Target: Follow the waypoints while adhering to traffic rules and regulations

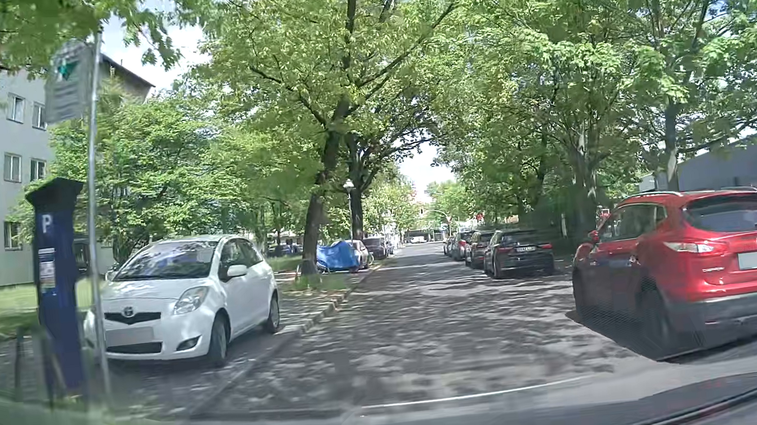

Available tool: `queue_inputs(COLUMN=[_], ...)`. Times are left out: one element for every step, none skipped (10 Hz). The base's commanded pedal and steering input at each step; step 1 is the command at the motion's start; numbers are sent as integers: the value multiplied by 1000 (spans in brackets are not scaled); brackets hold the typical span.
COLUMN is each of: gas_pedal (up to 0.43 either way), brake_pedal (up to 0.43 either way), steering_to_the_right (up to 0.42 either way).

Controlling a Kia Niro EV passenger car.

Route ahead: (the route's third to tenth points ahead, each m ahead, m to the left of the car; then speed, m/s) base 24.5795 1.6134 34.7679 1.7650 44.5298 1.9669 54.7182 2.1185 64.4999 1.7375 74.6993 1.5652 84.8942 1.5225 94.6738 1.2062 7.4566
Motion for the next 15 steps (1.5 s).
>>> queue_inputs(gas_pedal=[429, 429, 429, 429, 429, 429, 429, 429, 429, 429, 429, 429, 429, 429, 429], brake_pedal=[18, 18, 18, 18, 18, 18, 18, 18, 18, 18, 18, 24, 18, 18, 18], steering_to_the_right=[9, 8, 8, 7, 8, 7, 7, 5, 5, 5, 5, 5, 5, 5, 5])
